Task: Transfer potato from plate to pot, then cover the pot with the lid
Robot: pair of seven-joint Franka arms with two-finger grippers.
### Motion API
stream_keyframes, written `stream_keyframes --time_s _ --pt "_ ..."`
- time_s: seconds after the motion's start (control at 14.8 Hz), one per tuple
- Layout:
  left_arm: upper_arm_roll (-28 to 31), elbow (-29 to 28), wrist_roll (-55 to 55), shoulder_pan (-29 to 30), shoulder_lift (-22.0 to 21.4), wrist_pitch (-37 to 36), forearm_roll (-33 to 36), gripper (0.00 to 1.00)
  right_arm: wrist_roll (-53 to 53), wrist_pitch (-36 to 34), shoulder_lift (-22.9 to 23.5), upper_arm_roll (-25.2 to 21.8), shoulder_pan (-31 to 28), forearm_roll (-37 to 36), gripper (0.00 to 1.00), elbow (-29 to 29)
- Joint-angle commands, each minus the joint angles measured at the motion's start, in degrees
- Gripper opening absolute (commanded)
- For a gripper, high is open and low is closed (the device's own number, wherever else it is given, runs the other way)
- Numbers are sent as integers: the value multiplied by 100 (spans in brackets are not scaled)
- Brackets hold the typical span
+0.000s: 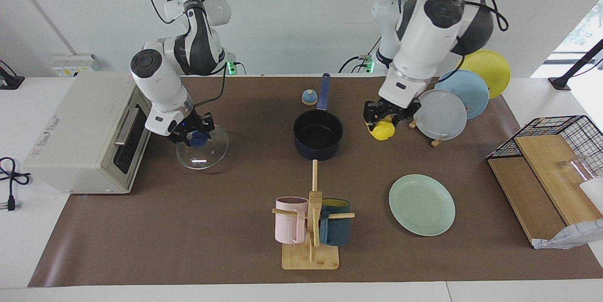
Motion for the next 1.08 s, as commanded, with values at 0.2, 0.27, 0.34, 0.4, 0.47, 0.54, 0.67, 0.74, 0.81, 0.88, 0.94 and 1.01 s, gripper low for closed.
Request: stream_keyframes --time_s 0.2,0.27,0.34,0.4,0.47,0.54,0.67,0.74,0.81,0.88,0.94,1.01 --pt "137 -2080 -662 -1224 -317 2009 10 0 228 -1469 -17 76 34 12 0 1364" --pt "146 -2168 -662 -1312 -228 2254 10 0 359 -1585 -8 76 130 -14 0 1471" --pt "146 -2316 -653 -1313 -227 2508 97 0 491 -1647 -17 85 184 -58 0 1506" --pt "137 -2387 -653 -1313 -183 2624 237 0 527 -1787 -8 94 202 -84 0 1611" --pt "137 -2432 -662 -1321 -96 2712 299 0 597 -1875 9 120 254 -93 0 1699" --pt "137 -2458 -697 -1339 1 2878 309 0 745 -1885 1 137 263 -93 0 1674" --pt "146 -2502 -819 -1426 133 3029 422 0 826 -1867 -8 164 263 -93 0 1639" --pt "146 -2520 -916 -1462 186 3082 484 0 826 -1867 -8 164 263 -93 0 1647" --pt "146 -2564 -1004 -1480 247 3178 554 0 826 -1859 -8 164 263 -93 0 1647" --pt "146 -2599 -1092 -1514 335 3309 642 0 826 -1867 -8 164 263 -93 0 1656" --pt "146 -2617 -1180 -1593 414 3372 730 0 826 -1867 -8 164 263 -93 0 1656" --pt "146 -2617 -1224 -1603 458 3390 783 0 817 -1876 1 164 255 -93 0 1656"
